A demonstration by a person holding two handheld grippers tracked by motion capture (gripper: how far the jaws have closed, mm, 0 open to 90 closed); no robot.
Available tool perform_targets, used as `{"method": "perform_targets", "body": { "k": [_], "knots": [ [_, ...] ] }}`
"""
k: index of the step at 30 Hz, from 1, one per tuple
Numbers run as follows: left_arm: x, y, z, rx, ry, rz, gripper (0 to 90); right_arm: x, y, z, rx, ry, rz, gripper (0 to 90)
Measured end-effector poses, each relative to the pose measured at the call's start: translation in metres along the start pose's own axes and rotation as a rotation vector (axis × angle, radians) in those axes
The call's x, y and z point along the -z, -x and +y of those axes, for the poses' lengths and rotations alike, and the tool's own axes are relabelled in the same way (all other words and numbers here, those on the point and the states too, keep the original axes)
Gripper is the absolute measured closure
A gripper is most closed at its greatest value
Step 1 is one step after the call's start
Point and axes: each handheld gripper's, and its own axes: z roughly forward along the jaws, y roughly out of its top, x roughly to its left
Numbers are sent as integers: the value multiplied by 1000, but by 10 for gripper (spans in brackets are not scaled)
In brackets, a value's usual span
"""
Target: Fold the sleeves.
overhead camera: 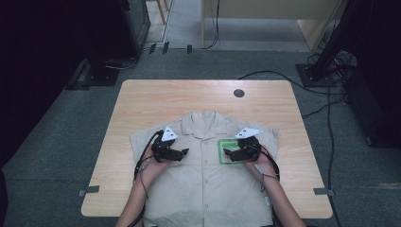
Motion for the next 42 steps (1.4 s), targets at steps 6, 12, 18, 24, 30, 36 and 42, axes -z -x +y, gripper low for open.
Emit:
{"method": "perform_targets", "body": {
  "k": [6,12,18,24,30,36,42],
  "knots": [
    [0,-1,0,8,-2,12,201,0,0,0,-1,1,-2,167],
    [0,-1,0,7,-2,12,201,0,0,0,0,1,-2,167],
    [0,-1,0,8,-2,12,201,0,0,0,-1,1,-2,167],
    [0,-1,0,7,-2,12,201,0,0,0,0,2,-2,167],
    [0,-1,0,8,-2,13,201,0,0,0,-1,2,-2,167],
    [0,-1,0,8,-2,13,201,0,0,0,0,1,-2,167],
    [0,0,0,8,-1,13,201,0,0,0,-1,1,-2,167]
  ]
}}
